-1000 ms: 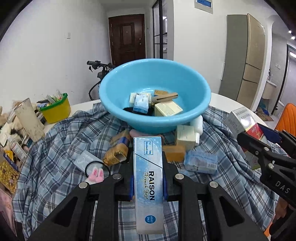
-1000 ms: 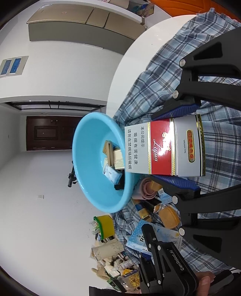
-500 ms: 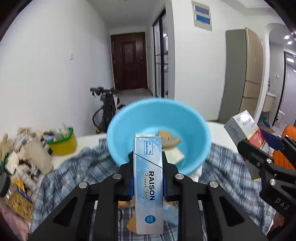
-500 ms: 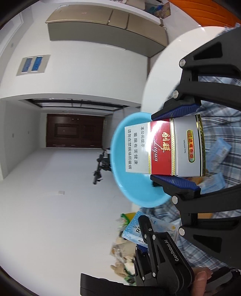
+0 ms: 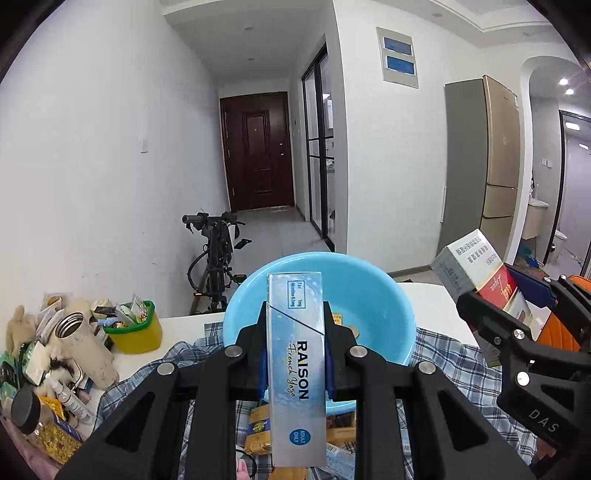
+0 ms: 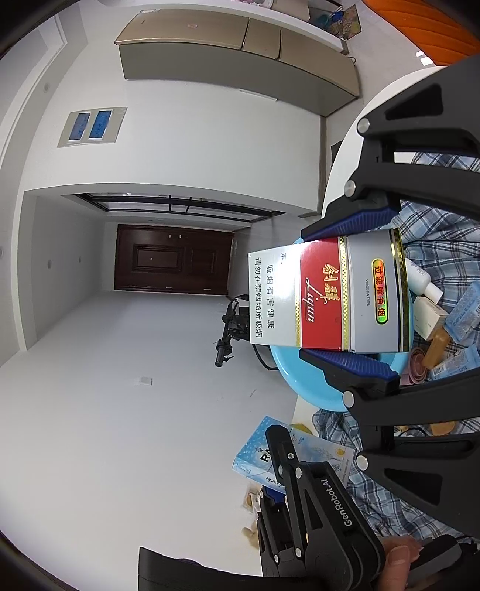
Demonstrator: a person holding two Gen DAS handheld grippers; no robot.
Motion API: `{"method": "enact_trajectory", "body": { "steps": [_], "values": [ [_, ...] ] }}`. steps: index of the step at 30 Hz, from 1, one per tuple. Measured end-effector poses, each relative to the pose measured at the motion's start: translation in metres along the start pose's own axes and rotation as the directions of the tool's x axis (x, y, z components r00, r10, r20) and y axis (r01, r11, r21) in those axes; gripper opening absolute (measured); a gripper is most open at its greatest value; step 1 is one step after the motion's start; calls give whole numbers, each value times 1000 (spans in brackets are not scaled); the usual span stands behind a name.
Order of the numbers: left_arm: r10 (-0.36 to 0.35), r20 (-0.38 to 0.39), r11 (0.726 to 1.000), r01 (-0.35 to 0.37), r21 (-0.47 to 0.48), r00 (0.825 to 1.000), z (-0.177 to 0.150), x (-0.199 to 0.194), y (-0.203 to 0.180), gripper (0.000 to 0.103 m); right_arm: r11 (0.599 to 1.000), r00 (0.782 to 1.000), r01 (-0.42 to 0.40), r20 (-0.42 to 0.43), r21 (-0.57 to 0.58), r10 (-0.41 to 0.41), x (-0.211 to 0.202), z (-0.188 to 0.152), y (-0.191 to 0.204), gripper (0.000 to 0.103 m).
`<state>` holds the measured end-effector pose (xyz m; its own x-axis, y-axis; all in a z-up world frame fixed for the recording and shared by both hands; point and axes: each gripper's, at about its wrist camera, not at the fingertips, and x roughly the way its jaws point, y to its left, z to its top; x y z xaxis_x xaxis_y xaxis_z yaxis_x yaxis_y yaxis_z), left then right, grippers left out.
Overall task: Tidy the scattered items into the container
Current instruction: 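Lower the RAISON pack into the basin with the left gripper while the right gripper lowers the Liqun box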
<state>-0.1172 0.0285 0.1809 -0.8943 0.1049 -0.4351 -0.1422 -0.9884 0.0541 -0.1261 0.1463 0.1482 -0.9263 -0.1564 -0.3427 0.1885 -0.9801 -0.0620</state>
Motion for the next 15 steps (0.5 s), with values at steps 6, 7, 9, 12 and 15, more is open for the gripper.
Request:
{"method": "enact_trajectory", "body": {
  "steps": [6,7,9,12,15],
  "values": [
    [-41,-46,999,41,-14,998,0,28,3,24,1000,999,6,-46,-5,-6,31,0,-8,55],
    [-41,-51,999,40,-13,998,-1,34,3,24,1000,999,6,-51,-4,-6,37,1,-9,55],
    [-46,-67,999,45,-18,997,0,48,5,24,1000,998,7,-60,-7,-7,48,1,-10,55],
    [-77,-90,997,75,-28,993,3,78,8,24,1000,997,10,-74,-17,-11,68,4,-13,55],
    [-74,-93,997,71,-35,993,6,107,13,24,1000,996,10,-91,-15,-11,90,8,-19,55]
  ]
}}
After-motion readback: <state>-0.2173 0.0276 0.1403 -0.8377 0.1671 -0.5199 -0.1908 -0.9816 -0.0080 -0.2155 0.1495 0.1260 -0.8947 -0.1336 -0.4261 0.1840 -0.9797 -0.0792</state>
